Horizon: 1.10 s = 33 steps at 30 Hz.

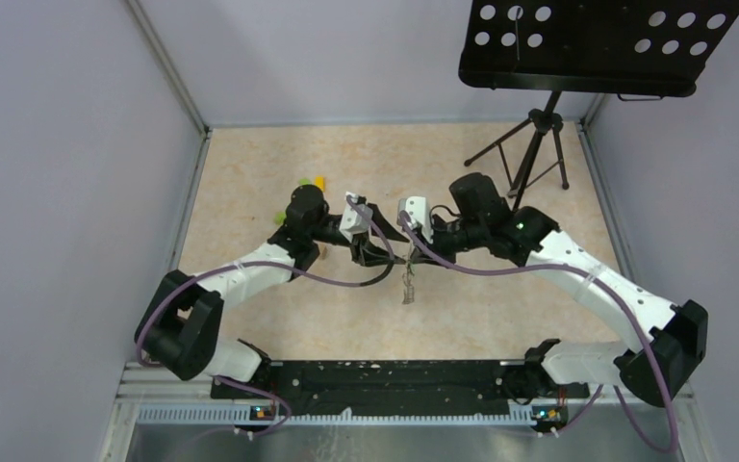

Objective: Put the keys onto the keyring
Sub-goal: Adjust the key on the keyring.

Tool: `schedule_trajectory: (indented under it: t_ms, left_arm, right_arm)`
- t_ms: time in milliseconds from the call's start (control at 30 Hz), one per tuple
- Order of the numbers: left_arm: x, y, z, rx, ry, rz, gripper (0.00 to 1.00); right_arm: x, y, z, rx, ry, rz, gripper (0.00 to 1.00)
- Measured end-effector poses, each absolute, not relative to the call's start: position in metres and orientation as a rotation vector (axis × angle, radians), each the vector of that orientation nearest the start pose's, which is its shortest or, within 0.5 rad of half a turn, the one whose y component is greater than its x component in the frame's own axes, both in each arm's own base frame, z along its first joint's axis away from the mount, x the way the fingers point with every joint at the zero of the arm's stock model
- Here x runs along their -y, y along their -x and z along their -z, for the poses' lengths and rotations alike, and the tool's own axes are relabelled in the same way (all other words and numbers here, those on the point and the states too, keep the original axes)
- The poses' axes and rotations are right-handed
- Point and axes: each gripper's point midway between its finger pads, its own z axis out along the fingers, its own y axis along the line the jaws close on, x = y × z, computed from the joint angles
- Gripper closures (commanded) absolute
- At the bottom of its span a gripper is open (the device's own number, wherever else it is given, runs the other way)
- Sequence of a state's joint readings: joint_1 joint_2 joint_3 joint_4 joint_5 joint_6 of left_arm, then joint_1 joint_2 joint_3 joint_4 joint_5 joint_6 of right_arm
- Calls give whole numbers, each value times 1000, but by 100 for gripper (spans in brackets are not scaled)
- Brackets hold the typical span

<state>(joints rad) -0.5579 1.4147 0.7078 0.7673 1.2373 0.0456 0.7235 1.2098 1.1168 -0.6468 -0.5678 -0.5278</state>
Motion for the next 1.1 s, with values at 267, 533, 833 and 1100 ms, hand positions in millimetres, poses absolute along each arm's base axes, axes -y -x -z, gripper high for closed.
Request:
schedule_trajectory:
  t_ms: [267, 533, 833, 1100]
  left_arm:
    - [319, -205, -215, -1052, -1473, 1283, 47]
    - [318, -202, -211, -1074, -1475, 1306, 64]
    - [319, -204, -212, -1083, -1457, 1301, 73]
    - [322, -204, -210, -1090, -1458, 1301, 76]
  right_arm:
    - [-269, -198, -208, -1748, 1621, -667, 100]
    - [-269, -198, -202, -1772, 1639, -639, 100]
    - [-269, -199, -201, -1778, 1640, -636, 100]
    - [-269, -199, -201, -1777, 1639, -637, 100]
